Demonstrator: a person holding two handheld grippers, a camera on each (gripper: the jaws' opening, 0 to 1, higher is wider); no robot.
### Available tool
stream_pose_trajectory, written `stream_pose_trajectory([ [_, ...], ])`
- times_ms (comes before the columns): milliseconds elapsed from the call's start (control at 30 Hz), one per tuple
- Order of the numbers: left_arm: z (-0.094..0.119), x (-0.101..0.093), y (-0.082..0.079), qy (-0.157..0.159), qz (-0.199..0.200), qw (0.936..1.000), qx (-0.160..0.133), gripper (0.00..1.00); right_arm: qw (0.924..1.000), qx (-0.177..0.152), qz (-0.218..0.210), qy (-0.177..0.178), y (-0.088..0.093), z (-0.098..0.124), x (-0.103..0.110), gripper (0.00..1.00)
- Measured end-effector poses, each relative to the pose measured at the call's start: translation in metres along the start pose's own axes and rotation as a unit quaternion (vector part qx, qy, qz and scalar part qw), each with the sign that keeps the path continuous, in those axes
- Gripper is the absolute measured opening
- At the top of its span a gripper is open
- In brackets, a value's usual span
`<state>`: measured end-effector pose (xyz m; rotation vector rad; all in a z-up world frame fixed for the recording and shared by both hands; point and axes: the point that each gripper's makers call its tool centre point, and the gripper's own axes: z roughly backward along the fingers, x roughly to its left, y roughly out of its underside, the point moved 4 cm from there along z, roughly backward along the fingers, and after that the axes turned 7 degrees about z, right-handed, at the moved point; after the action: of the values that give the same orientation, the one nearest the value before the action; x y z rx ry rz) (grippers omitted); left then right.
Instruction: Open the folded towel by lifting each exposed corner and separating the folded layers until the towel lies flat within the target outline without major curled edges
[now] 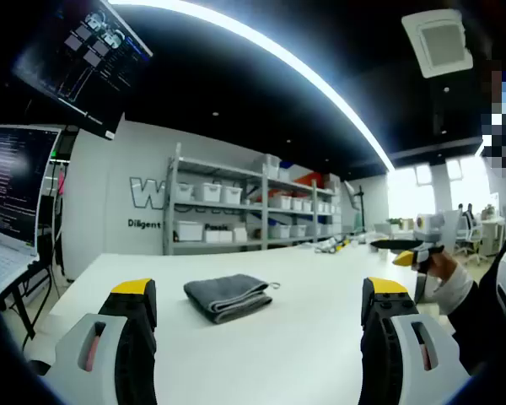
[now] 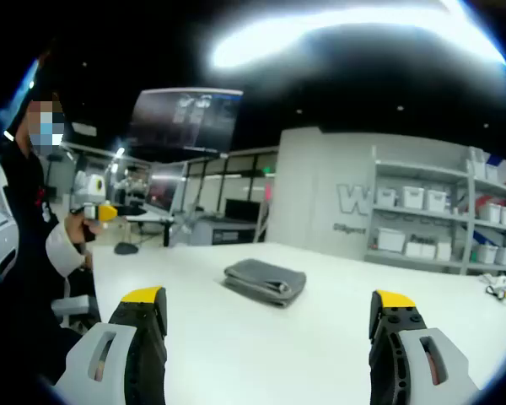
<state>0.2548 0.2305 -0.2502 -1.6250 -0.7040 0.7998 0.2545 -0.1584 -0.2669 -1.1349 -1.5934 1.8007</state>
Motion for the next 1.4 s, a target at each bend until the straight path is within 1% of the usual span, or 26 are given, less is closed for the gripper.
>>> stream_pose_trajectory([
  [67, 0.000, 0.002, 0.002, -0.007, -0.006, 0.9999, 0.007, 1.00, 1.0000, 0.002, 0.002, 0.000, 0.001, 0.000, 0.000, 1.00],
  [167, 0.000, 0.001, 0.005, -0.005, -0.019, 0.9996, 0.023, 1.00, 1.0000, 0.001, 0.005, -0.002, 0.000, -0.001, 0.001, 1.00],
  [200, -0.001, 0.001, 0.006, -0.006, -0.023, 0.9994, 0.025, 1.00, 1.0000, -0.001, 0.005, -0.002, 0.000, -0.001, 0.001, 1.00],
  [267, -0.001, 0.001, 0.005, -0.008, -0.032, 0.9993, 0.019, 1.00, 1.0000, -0.001, 0.004, -0.002, 0.000, -0.001, 0.001, 1.00],
  [367, -0.002, -0.001, 0.006, 0.001, -0.029, 0.9993, 0.025, 1.00, 1.0000, -0.001, 0.005, -0.002, 0.001, -0.001, 0.001, 1.00],
  [467, -0.004, -0.001, 0.008, -0.001, -0.029, 0.9992, 0.029, 1.00, 1.0000, -0.002, 0.004, -0.001, 0.002, -0.002, 0.000, 1.00],
  [567, -0.005, -0.002, 0.012, 0.001, -0.032, 0.9986, 0.042, 1.00, 1.0000, -0.005, -0.005, 0.000, 0.004, -0.007, -0.001, 0.99],
  [667, -0.004, -0.002, 0.013, 0.000, -0.035, 0.9983, 0.048, 1.00, 1.0000, -0.002, -0.007, -0.005, 0.006, -0.011, 0.003, 0.99],
  [800, -0.003, 0.000, 0.014, -0.003, -0.041, 0.9976, 0.055, 1.00, 0.9999, -0.006, -0.001, -0.009, 0.001, -0.017, 0.005, 0.99],
  [867, -0.004, 0.000, 0.017, -0.004, -0.045, 0.9968, 0.066, 1.00, 0.9999, -0.011, 0.001, -0.013, -0.002, -0.021, 0.004, 0.98],
  [1000, -0.004, 0.000, 0.018, -0.004, -0.045, 0.9967, 0.067, 1.00, 0.9998, -0.011, 0.007, -0.013, -0.005, -0.028, 0.000, 0.99],
  [1100, -0.004, 0.000, 0.017, -0.003, -0.044, 0.9969, 0.066, 1.00, 0.9999, -0.005, 0.009, -0.013, -0.004, -0.030, -0.002, 0.99],
  [1233, -0.004, 0.001, 0.019, -0.006, -0.045, 0.9965, 0.071, 1.00, 0.9999, -0.002, 0.007, -0.012, -0.004, -0.032, -0.006, 0.99],
  [1400, -0.003, 0.000, 0.018, -0.007, -0.048, 0.9963, 0.071, 1.00, 0.9997, -0.005, 0.015, -0.016, -0.008, -0.038, -0.011, 0.99],
])
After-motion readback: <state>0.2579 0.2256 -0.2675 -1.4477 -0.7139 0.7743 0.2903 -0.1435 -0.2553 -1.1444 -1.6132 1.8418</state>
